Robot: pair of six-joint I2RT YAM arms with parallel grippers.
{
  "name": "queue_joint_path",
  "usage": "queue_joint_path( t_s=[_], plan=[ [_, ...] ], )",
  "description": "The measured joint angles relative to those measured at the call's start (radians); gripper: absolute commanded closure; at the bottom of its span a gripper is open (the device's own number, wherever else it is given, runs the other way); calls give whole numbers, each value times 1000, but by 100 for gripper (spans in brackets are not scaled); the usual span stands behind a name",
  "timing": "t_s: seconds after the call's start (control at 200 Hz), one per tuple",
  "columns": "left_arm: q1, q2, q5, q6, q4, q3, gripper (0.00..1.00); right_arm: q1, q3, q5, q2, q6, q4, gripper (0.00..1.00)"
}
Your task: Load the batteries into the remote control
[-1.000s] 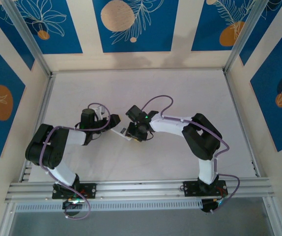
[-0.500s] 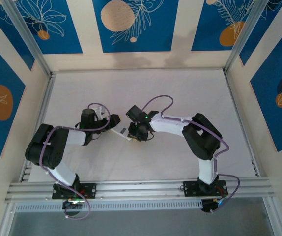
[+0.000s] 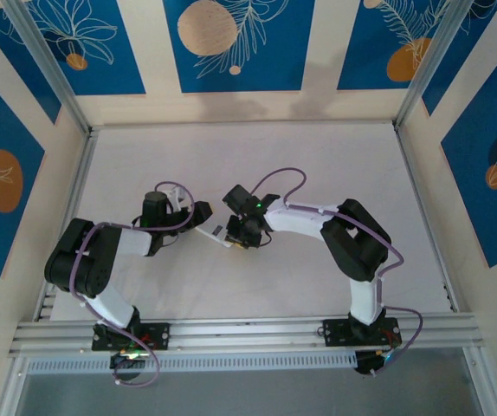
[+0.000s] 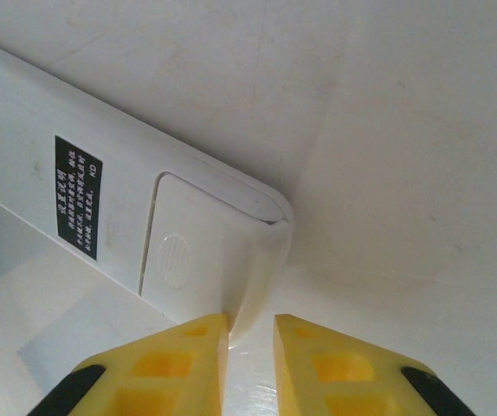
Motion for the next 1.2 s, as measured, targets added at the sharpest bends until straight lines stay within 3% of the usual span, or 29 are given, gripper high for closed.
queue_joint_path(
  t_s=[1.2],
  plan=[
    [0,13,3,-31,112,-38,23,-19,63,-80,55,-44,-39,79]
  ],
)
